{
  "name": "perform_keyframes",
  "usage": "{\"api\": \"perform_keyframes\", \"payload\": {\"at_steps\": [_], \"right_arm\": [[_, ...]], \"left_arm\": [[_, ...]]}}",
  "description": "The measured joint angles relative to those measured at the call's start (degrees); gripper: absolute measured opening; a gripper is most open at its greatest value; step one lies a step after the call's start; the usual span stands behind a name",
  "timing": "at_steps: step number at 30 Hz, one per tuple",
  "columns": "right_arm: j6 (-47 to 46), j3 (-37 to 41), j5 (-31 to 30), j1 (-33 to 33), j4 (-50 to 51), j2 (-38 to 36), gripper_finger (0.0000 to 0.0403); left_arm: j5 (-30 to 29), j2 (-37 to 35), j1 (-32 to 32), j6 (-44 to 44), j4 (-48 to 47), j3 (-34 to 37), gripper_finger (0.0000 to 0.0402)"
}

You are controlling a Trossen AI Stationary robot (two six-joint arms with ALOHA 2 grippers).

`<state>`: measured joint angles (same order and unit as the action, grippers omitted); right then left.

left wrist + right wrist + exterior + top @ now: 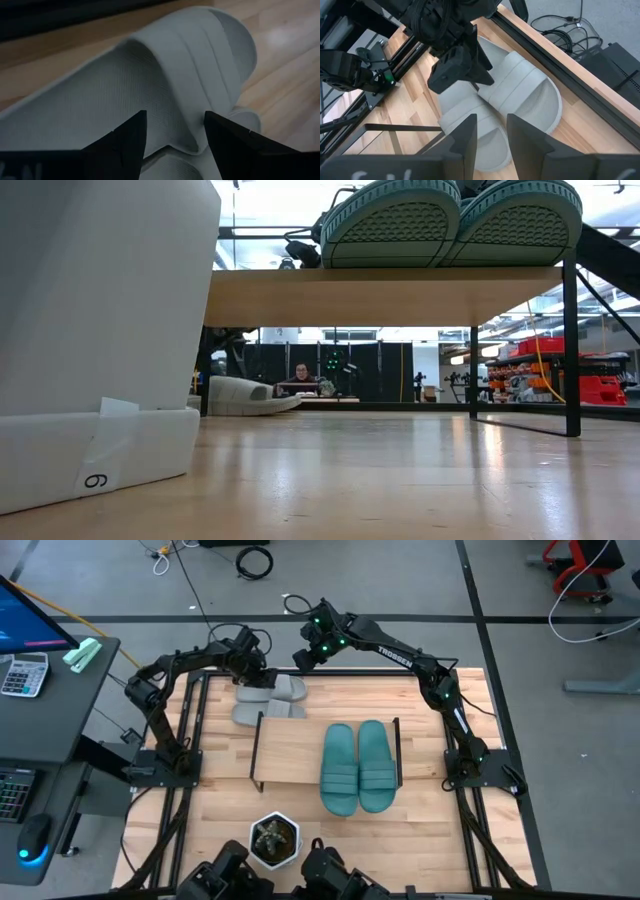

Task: Pick and place slides into the shelf
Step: Put the top gray slide on the shelf

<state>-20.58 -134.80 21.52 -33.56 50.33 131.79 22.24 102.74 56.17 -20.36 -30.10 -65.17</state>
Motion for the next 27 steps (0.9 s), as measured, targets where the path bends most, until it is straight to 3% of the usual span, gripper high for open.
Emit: {"api": "perform_keyframes", "payload": {"at_steps": [9,27], "right_arm": [[-0.29,0.0,0.0,0.0,0.19,0.0,0.0113],[1.18,0.0,-0.02,0.0,4.09,0.02,0.0113]], "left_arm": [[-0.17,0.78,-2.16,-0.02,3.39,-0.02,0.0198],[-1.67,0.78,-2.37,0.69,5.48,-0.02,0.0105]]}}
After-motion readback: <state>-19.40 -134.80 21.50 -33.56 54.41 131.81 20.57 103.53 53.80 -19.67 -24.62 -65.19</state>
